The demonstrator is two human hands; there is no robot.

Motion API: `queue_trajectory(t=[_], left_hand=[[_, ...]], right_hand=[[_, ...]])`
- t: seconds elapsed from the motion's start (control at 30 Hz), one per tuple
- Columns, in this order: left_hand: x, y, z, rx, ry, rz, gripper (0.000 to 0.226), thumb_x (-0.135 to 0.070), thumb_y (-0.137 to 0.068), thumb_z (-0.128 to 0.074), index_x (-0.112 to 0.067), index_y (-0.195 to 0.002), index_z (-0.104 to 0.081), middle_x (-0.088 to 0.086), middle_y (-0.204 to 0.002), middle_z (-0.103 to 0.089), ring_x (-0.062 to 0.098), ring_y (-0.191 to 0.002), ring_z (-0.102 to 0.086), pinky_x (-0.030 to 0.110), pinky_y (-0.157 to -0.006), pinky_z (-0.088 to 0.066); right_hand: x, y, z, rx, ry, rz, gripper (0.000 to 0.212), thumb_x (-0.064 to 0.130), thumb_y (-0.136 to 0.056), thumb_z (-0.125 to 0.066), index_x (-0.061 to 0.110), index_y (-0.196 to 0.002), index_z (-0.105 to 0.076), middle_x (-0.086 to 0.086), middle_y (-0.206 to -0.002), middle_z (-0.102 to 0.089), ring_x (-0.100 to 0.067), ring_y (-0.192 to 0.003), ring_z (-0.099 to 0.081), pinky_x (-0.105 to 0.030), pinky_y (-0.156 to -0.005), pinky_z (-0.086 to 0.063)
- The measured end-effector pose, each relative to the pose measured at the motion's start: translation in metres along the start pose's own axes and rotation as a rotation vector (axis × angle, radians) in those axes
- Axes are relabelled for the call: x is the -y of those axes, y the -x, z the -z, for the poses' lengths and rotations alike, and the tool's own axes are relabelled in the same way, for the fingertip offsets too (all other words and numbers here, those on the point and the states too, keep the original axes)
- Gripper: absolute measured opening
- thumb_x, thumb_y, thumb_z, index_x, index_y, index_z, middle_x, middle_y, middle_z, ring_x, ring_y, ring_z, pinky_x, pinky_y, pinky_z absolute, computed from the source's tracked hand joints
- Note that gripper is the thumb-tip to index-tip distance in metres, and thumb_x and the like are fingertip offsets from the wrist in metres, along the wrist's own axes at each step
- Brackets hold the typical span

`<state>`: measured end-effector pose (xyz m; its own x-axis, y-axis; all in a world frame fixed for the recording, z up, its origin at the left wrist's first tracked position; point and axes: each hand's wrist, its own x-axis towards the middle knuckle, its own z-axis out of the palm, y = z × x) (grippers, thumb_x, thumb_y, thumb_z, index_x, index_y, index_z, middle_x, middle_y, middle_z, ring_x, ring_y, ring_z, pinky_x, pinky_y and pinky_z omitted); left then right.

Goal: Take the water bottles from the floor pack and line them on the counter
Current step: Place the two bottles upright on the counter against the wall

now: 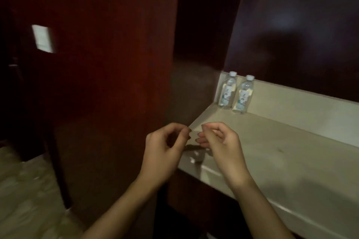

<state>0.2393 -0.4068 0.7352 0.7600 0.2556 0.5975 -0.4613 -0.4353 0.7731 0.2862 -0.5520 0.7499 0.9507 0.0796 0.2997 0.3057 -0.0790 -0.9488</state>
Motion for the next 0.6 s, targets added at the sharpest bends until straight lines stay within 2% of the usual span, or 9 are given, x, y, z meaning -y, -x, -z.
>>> queue_trajectory(t=[0.07,0.17,0.27,0.47,0.6], left_hand=[[0.008,0.023,0.039,-0.018,-0.063,0.025,0.014,-0.021,-0.098,-0.063,-0.023,-0.089,-0.075,-0.017,-0.073,-0.070,0.001,-0.072,-0.068,0.024,-0.068,-0.052],[0.027,0.062,0.103,-0.053,-0.148,0.121,0.013,-0.026,-0.097,-0.063,-0.025,-0.089,-0.074,-0.010,-0.071,-0.071,0.006,-0.066,-0.068,0.032,-0.067,-0.053],[0.043,0.098,0.163,-0.101,-0.222,0.195,0.014,-0.027,-0.097,-0.064,-0.025,-0.087,-0.073,-0.009,-0.070,-0.070,0.004,-0.064,-0.067,0.031,-0.068,-0.054],[0.075,0.158,0.254,-0.247,-0.271,0.380,0.017,-0.025,-0.096,-0.064,-0.025,-0.081,-0.072,-0.004,-0.063,-0.070,0.007,-0.058,-0.066,0.029,-0.062,-0.052],[0.101,0.189,0.292,-0.331,-0.250,0.511,0.016,-0.025,-0.097,-0.063,-0.027,-0.086,-0.074,0.000,-0.070,-0.074,0.012,-0.062,-0.069,0.039,-0.066,-0.056]], right_hand=[[0.001,0.024,-0.028,0.015,-0.058,-0.022,0.008,0.018,-0.095,-0.061,0.013,-0.093,-0.068,-0.008,-0.079,-0.074,-0.013,-0.071,-0.071,-0.020,-0.063,-0.053],[-0.004,0.065,-0.079,0.092,-0.062,-0.065,0.008,0.020,-0.096,-0.061,0.017,-0.095,-0.068,-0.005,-0.082,-0.073,-0.015,-0.077,-0.072,-0.028,-0.071,-0.057],[-0.010,0.101,-0.131,0.185,-0.047,-0.112,0.007,0.022,-0.096,-0.061,0.020,-0.095,-0.068,-0.004,-0.085,-0.074,-0.016,-0.080,-0.073,-0.029,-0.074,-0.058],[-0.019,0.151,-0.223,0.441,-0.046,-0.209,0.013,0.018,-0.097,-0.059,0.009,-0.103,-0.066,-0.010,-0.091,-0.072,-0.015,-0.077,-0.072,-0.020,-0.068,-0.056],[-0.038,0.166,-0.275,0.576,-0.055,-0.257,0.007,0.014,-0.097,-0.058,0.013,-0.093,-0.064,-0.010,-0.085,-0.069,-0.014,-0.071,-0.068,-0.021,-0.063,-0.053]])
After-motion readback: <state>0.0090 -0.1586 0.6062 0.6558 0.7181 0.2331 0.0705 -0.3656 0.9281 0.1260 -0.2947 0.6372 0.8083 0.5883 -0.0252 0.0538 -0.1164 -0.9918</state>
